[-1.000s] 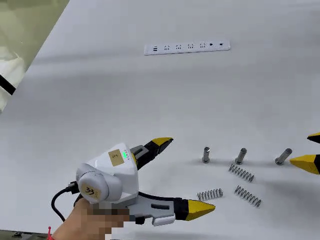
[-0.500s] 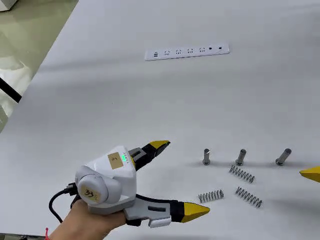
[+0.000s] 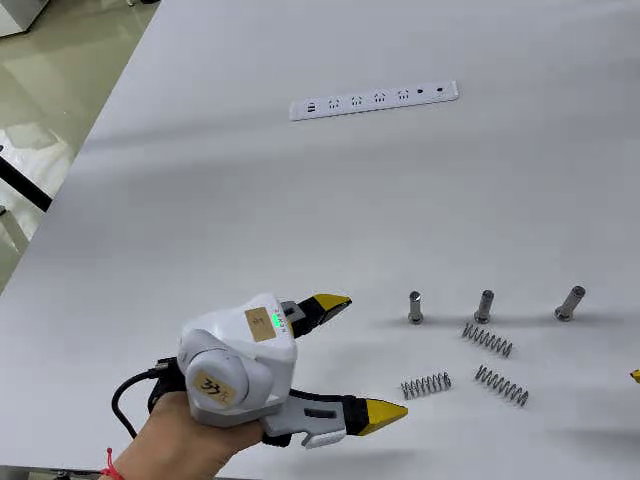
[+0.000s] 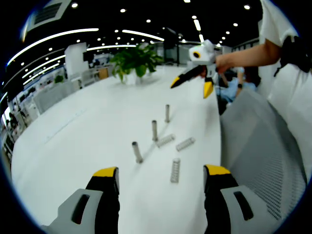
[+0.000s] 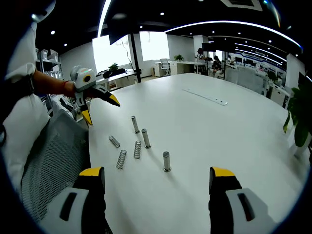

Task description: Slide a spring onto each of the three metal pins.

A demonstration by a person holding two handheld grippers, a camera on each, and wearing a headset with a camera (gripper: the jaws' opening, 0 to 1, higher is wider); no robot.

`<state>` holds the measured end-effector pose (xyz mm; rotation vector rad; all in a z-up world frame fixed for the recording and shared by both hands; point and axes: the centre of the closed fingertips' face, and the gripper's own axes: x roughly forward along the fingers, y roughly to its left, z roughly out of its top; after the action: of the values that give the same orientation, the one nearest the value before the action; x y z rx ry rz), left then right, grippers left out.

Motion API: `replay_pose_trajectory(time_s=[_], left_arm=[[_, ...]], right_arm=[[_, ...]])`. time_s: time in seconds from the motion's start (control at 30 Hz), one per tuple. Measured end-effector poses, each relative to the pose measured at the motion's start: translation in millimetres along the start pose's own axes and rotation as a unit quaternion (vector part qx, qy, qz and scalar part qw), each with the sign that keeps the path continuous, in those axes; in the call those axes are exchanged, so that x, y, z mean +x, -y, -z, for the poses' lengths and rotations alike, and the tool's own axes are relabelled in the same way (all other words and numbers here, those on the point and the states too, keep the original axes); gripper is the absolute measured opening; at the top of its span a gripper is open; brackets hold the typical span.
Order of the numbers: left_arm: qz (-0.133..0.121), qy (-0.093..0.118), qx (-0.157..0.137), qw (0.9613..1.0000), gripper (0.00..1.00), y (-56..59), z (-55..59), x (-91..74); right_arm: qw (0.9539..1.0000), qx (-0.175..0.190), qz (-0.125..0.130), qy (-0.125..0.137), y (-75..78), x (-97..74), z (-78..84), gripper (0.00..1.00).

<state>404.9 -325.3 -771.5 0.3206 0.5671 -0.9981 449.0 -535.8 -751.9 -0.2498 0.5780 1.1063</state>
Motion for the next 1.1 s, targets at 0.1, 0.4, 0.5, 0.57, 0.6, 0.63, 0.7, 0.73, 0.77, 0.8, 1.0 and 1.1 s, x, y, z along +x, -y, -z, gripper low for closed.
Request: replay_pose_trajectory(time_s=[0.1, 0.4, 0.5, 0.57, 0.6, 0.63, 0.7, 0.73, 0.77, 0.8, 1.0, 1.1], left_arm=[[0.006, -0.018, 0.007, 0.9998, 0.64, 3.7, 3.9, 5.2], [0.021, -0.084, 0.014, 0.9961, 0.39, 12.9, 22.6, 23.1], [0.030, -0.112, 0.015, 0.9932, 0.35, 17.9, 31.3, 30.8], [0.036, -0.116, 0.021, 0.9925, 0.34, 20.6, 33.7, 35.5], [0.038, -0.125, 0.023, 0.9912, 0.32, 21.8, 37.3, 37.9], [0.039, -0.129, 0.025, 0.9905, 0.31, 22.6, 39.0, 39.6], [0.043, -0.133, 0.025, 0.9898, 0.28, 24.0, 41.5, 43.9], [0.044, -0.136, 0.025, 0.9894, 0.27, 24.3, 43.0, 45.5], [0.045, -0.141, 0.029, 0.9886, 0.26, 24.6, 45.7, 47.7], [0.046, -0.146, 0.030, 0.9877, 0.25, 24.9, 47.6, 48.7], [0.053, -0.167, 0.045, 0.9835, 0.20, 27.1, 55.3, 54.9], [0.050, -0.167, 0.048, 0.9834, 0.17, 25.3, 54.2, 54.4]], right_arm=[[1.0000, -0.002, -0.005, 0.006, -3.0, -1.6, -0.4, 0.91], [0.9998, 0.001, -0.005, 0.018, -2.0, -3.4, 1.9, 0.91], [0.9998, 0.002, -0.006, 0.020, 0.7, -3.6, 6.6, 0.91], [0.9998, 0.006, -0.005, 0.019, 2.1, -3.8, 9.3, 0.91], [0.9998, 0.006, -0.004, 0.021, 3.4, -4.3, 11.3, 0.90], [0.9997, 0.006, -0.003, 0.022, 3.8, -4.6, 11.9, 0.90], [0.9997, 0.009, -0.001, 0.023, 4.5, -5.1, 13.5, 0.90], [0.9997, 0.009, 0.000, 0.022, 4.6, -5.2, 14.0, 0.90], [0.9997, 0.010, 0.001, 0.023, 4.6, -5.6, 14.6, 0.90], [0.9996, 0.012, 0.002, 0.024, 4.7, -5.8, 14.8, 0.90], [0.9996, 0.017, 0.006, 0.023, 7.7, -6.9, 19.8, 0.89], [0.9995, 0.018, 0.007, 0.023, 8.3, -7.0, 20.8, 0.89]])
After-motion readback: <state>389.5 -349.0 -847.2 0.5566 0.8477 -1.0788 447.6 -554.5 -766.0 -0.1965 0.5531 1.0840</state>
